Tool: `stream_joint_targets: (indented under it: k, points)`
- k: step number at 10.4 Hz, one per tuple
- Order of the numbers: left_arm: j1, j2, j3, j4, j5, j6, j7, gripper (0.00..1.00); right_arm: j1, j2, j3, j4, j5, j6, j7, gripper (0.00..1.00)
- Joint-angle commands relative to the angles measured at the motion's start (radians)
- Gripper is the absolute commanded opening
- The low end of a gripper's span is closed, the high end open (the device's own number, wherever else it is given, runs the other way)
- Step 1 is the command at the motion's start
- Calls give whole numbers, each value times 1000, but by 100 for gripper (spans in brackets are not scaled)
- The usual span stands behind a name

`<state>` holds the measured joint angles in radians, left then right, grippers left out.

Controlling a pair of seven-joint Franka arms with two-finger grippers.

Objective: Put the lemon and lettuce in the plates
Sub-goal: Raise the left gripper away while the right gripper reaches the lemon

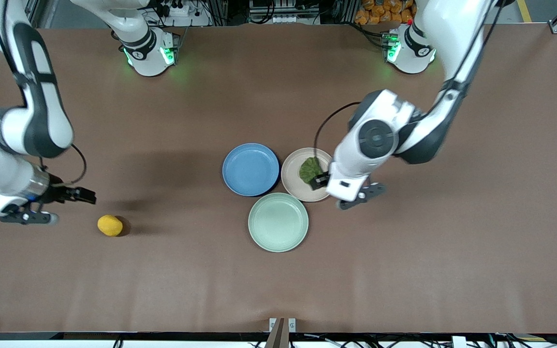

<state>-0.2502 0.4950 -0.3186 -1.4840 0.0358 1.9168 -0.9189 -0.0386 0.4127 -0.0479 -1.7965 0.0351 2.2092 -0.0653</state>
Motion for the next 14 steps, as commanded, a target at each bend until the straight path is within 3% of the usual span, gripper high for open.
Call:
stream_joint_targets:
  k: [1,4,8,14]
  points:
    - [102,-129,1,-24,18,-114,163,100,19,72,-3,20,2,79,-58,100]
    - [236,-249,-1,-25,16,-214,335,100,9,121,-6,20,2,147,-310,100]
    - [330,-338,-2,-25,10,-278,400,100,5,155,-12,20,2,204,-578,100]
    - [401,-429,25,-33,-8,-363,583,100,28,219,-17,-20,3,338,-625,100]
